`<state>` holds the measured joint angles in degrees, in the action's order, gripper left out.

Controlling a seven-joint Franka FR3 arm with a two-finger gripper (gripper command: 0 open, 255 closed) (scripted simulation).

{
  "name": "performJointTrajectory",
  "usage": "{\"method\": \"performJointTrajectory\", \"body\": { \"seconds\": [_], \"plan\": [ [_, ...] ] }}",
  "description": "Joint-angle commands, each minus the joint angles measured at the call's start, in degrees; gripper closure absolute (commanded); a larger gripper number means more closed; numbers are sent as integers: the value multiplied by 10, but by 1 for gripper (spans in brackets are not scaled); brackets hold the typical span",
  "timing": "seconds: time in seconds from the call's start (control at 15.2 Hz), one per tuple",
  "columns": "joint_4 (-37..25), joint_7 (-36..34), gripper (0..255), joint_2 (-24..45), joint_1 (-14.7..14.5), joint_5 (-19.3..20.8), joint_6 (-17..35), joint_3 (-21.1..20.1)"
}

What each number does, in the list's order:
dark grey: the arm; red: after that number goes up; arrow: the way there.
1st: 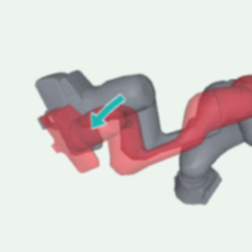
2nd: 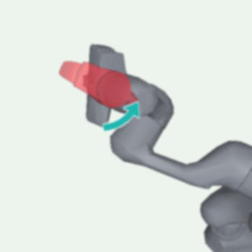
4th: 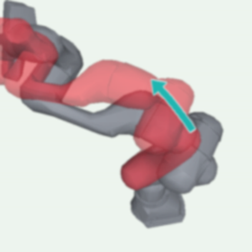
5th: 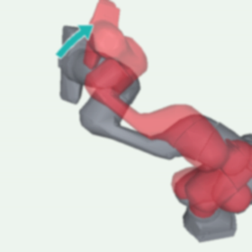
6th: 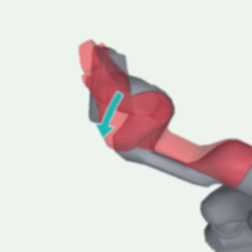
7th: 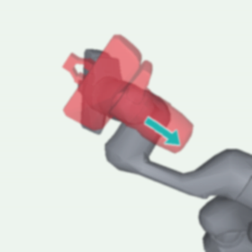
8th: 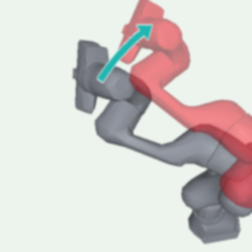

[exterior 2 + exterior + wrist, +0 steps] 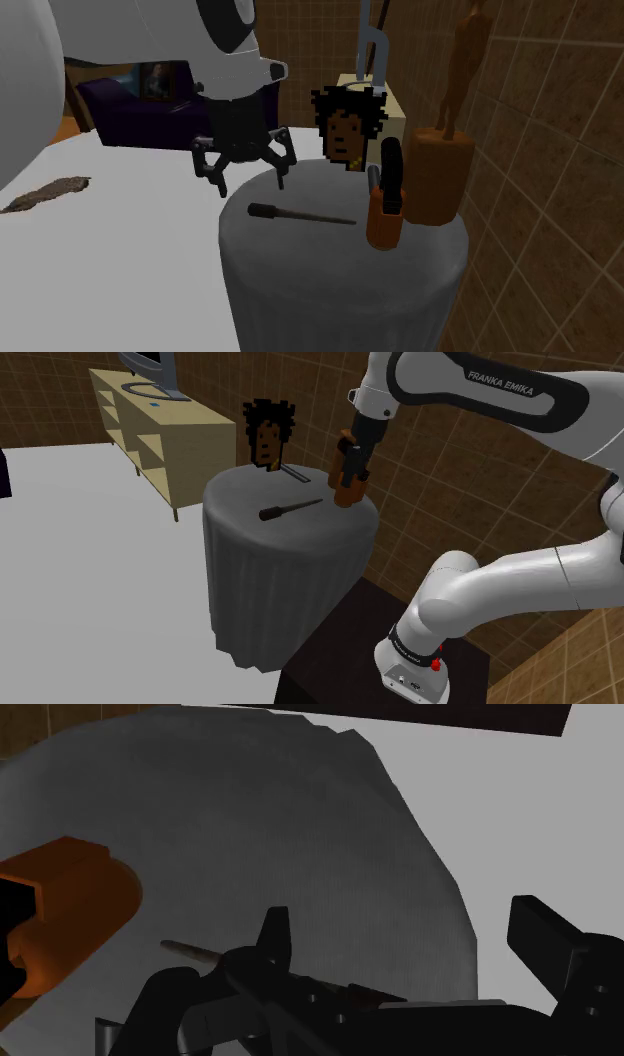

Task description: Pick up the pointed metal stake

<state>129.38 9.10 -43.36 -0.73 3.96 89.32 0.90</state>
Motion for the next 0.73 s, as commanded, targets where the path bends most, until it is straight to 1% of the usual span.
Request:
{"method": "performJointTrajectory", "body": {
  "seconds": [0.0,0.33,0.66],
  "plan": [
    [0,0,0,0,0,0,0,0],
    [9,188,0,60,-38,24,70,86],
    [-15,377,0,151,-82,23,132,164]
  ]
}}
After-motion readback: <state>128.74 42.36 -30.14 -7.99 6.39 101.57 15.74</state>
